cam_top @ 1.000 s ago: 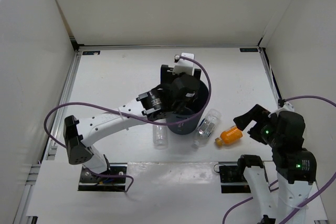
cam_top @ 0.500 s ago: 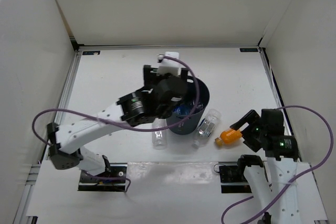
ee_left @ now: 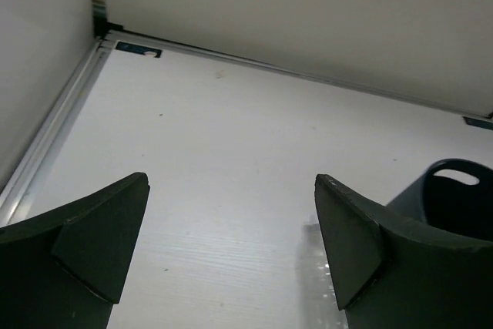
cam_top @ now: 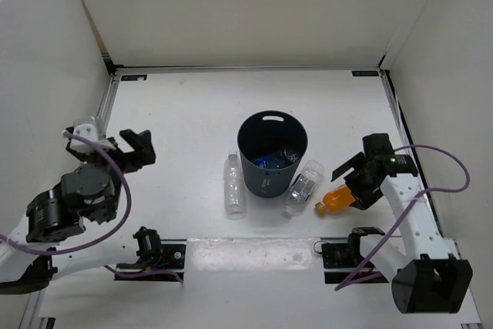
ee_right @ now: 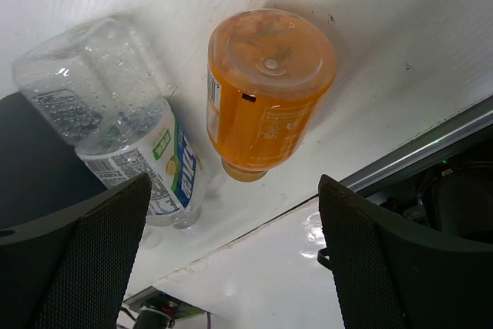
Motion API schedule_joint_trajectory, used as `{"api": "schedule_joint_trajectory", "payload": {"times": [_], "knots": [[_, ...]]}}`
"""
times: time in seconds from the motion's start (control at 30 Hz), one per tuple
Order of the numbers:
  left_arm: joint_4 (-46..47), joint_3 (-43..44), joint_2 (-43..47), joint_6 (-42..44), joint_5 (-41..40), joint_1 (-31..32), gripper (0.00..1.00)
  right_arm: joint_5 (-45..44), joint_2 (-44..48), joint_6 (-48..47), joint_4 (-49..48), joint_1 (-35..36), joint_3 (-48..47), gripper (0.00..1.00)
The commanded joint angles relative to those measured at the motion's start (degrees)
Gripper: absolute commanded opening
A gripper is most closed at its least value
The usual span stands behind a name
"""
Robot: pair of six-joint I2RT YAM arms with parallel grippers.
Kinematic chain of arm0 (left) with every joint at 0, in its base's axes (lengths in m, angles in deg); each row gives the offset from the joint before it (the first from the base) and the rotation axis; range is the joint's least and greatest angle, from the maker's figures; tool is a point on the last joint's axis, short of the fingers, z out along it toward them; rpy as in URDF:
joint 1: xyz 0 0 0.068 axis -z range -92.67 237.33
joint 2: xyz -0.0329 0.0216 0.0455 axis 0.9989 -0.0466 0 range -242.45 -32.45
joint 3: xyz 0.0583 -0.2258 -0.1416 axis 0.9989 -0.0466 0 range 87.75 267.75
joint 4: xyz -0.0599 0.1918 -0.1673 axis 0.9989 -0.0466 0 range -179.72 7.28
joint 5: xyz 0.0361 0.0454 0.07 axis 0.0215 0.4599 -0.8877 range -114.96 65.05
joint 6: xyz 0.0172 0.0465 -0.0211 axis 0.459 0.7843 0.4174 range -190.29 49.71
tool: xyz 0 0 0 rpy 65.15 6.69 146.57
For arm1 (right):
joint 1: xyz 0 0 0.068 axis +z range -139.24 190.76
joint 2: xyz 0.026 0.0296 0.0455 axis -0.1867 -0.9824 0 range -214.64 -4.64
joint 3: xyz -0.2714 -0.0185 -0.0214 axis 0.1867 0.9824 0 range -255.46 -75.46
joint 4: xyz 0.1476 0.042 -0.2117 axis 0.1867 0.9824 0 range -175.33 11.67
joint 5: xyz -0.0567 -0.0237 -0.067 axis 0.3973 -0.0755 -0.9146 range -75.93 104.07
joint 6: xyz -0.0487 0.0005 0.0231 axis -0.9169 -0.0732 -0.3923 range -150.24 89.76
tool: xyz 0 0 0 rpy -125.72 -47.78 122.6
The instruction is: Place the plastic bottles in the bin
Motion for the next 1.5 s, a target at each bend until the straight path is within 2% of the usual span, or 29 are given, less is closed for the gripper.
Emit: {"api": "schedule_joint_trajectory", "payload": {"times": [0.0, 0.07, 0.13, 0.2, 0.23, 0.3, 0.57, 0.63, 0.87, 0.93, 1.3, 1.47], "knots": [[-11.05, -3.20, 1.72, -3.16, -3.92, 0.05, 1.00, -3.92, -2.33, 2.83, -0.72, 2.85, -0.47, 0.90], [-19.72, -3.91, 3.74, -9.56, -4.89, 0.05, 1.00, -7.51, -3.48, 5.99, -0.28, 5.66, -0.91, 0.90], [-21.78, -6.28, 5.07, -13.21, -4.46, 0.14, 1.00, -7.71, -6.20, 6.52, -0.54, 6.72, -1.17, 0.90], [-18.55, -9.95, 7.71, -9.20, -2.09, 0.14, 1.00, -8.15, -9.43, 6.70, -0.63, 7.43, -1.61, 0.90], [-13.75, -10.59, 8.41, -7.16, -1.47, 0.23, 1.00, -8.50, -10.33, 7.22, -0.63, 7.69, -1.70, 0.90], [-12.65, -11.12, 9.12, -3.81, 0.64, 0.14, 1.00, -7.89, -13.23, 7.75, -0.72, 7.17, -1.88, 0.90], [-9.58, -12.35, 9.21, -0.38, 4.68, 0.14, 1.00, -5.07, -24.48, 10.47, -5.02, 7.78, -1.52, 0.90], [-9.49, -12.35, 9.03, -0.46, 4.60, 0.14, 1.00, -5.60, -26.49, 11.53, -3.53, 8.57, -2.23, 0.90], [-10.19, -12.18, 9.82, -0.90, 4.51, 0.14, 1.00, -4.64, -28.88, 12.85, -2.74, 7.79, -3.81, 0.90], [-10.28, -12.18, 10.43, -0.90, 4.33, 0.23, 1.00, -4.20, -28.97, 13.11, -2.39, 7.26, -4.25, 0.86], [-10.80, -12.18, 11.41, -1.26, 4.42, 0.05, 1.00, -4.28, -34.85, 11.97, 0.16, 6.55, -9.17, 0.74], [-10.89, -12.00, 11.67, -0.99, 4.68, 0.23, 1.00, -4.72, -35.04, 11.89, 0.51, 6.64, -9.87, 0.58]]}}
